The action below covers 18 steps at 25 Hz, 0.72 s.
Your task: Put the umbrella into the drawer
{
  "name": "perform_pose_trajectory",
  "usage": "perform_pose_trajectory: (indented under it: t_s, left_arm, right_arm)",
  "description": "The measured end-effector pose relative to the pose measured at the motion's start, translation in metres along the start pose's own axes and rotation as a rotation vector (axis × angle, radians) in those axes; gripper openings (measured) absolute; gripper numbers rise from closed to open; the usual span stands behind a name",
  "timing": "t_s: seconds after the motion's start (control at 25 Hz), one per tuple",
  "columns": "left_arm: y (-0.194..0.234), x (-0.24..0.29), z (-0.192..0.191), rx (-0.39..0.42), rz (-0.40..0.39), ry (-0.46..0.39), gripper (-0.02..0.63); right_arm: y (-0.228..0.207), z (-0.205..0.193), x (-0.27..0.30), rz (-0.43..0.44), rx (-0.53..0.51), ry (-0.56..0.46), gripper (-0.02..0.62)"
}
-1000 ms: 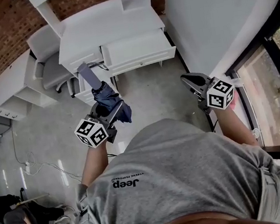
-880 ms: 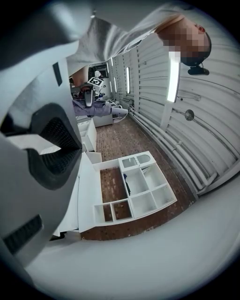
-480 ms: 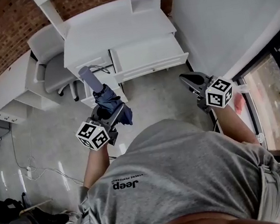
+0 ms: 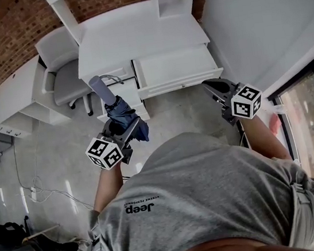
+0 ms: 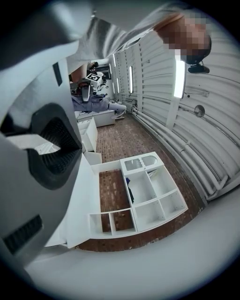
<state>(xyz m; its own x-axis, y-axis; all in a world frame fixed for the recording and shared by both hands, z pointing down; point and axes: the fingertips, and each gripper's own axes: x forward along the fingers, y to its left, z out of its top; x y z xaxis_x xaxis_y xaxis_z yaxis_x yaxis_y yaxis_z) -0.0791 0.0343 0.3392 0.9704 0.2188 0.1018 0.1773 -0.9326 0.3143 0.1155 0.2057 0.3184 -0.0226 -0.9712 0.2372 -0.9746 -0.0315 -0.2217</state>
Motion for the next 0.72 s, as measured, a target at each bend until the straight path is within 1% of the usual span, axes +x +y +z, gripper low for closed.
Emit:
perform_pose_trajectory:
  t_s: [0.24, 0.44, 0.56, 0.72]
  left_arm:
    - [0.005, 0.002, 0.002, 0.008, 0.012, -0.021, 0.265]
    - [0.007, 0.0, -0.005, 0.005, 0.039, -0.022, 0.265]
    - [0.017, 0.009, 0.0, 0.003, 0.061, -0.017, 0.265]
    - [0.039, 0.032, 0.006, -0.002, 0.099, -0.014, 0.265]
  right_arm:
    - [-0.007, -0.001, 0.006, 0.013, -0.011, -0.005, 0.008]
    - [-0.017, -0.007, 0.01, 0.029, -0.002, -0.013, 0.008]
    - [-0.032, -0.002, 0.024, 0.05, 0.008, -0.007, 0.008]
    - [-0.066, 0.005, 0.057, 0.101, 0.013, 0.007, 0.008]
